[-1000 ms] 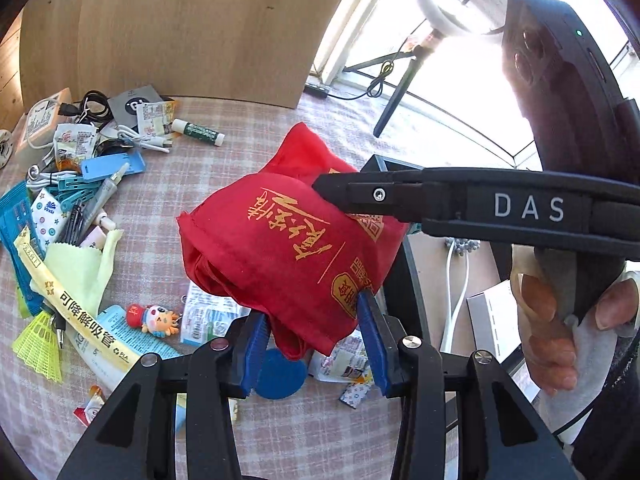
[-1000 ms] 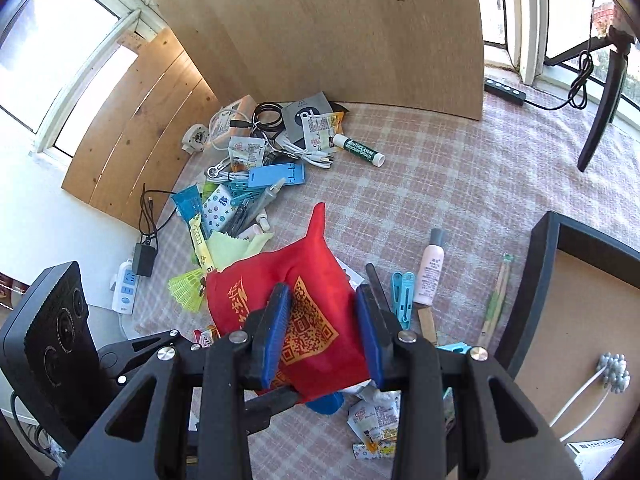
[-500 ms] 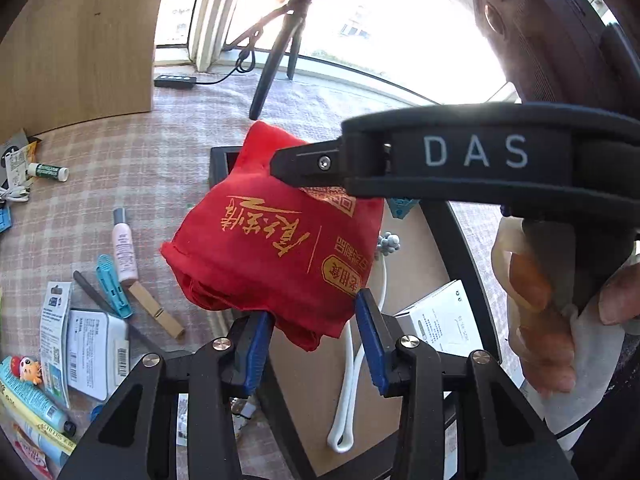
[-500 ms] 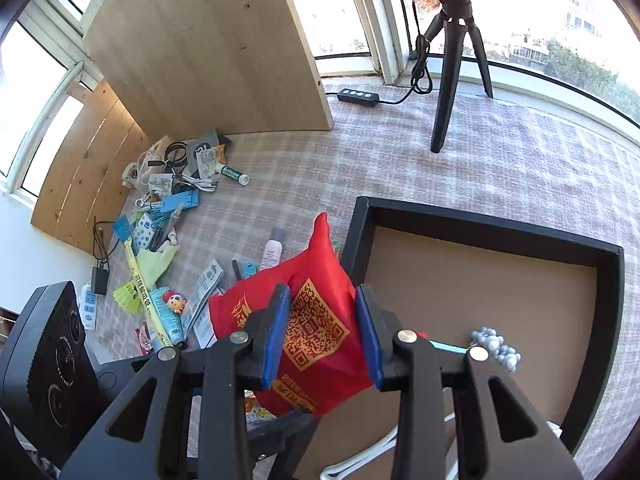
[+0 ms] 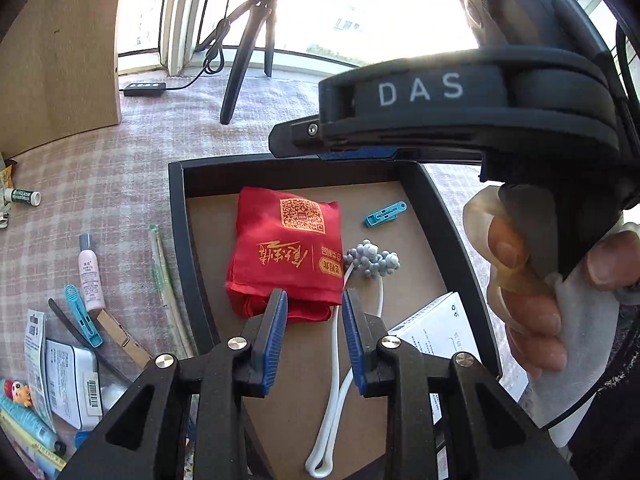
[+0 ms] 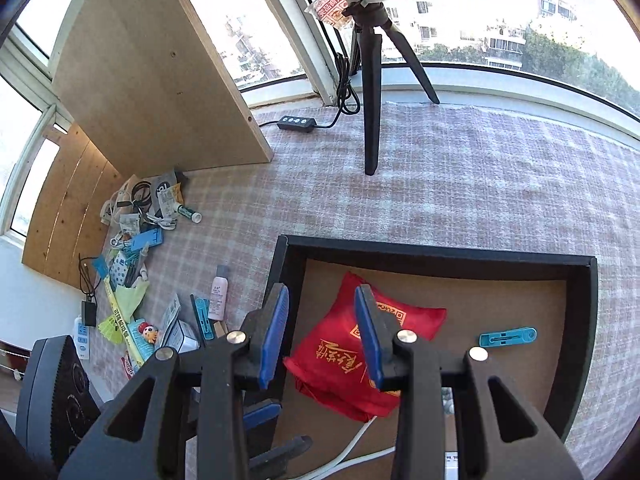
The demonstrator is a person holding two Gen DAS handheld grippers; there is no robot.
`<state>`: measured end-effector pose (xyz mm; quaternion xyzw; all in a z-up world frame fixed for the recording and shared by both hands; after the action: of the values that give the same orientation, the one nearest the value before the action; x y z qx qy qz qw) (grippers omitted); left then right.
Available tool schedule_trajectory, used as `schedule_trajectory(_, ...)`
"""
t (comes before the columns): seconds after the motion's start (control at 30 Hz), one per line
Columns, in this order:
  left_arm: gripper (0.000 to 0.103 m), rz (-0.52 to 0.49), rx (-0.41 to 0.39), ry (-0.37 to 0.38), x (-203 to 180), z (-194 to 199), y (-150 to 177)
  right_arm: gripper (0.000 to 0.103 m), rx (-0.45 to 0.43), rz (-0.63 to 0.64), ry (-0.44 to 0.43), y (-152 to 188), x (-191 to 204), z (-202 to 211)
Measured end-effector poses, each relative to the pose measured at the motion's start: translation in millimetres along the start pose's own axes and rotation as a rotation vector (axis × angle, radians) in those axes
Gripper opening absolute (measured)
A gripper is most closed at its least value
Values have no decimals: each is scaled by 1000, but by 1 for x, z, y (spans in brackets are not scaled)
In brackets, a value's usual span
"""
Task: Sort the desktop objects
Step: 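Carry the red pouch into the black tray and open the right tool, then grasp the TOG card package with the left tool while the right tool grasps the silver barcode box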
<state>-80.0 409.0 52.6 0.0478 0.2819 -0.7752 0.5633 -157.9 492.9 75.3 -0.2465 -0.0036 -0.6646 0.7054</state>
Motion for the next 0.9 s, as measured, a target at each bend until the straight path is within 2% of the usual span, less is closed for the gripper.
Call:
schedule_trajectory(0.3,26,55,-36,-71,54,37,10,34,4,12,-27,12,10,5)
schedule_trajectory(0.4,26,45,-49,-133,76,57,23,34,-14,-2,-31,17,9,16)
schedule_trajectory(0.57,26,112,-53,-203,131,90,44,34,-23,40,-15,31,23,24)
schedule_trajectory(0.73,29,198,-29,-228,181,106,63,34,17,60,-65,43,50,12)
schedule_trajectory(0.9,40,233,10,-241,212,101,77,41,103,103,-104,60,91,-16)
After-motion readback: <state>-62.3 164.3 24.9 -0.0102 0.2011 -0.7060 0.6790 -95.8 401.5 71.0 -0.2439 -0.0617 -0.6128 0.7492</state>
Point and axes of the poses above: each gripper's, at about its wrist camera, not at the fingertips, and z roughly against the way its jaws point, x to its left, y to its underside, the point moved 6 cm from there along -z, roughly the way its jaws point, and after that the axes turned 1 degree about x, right-handed, at the moved point
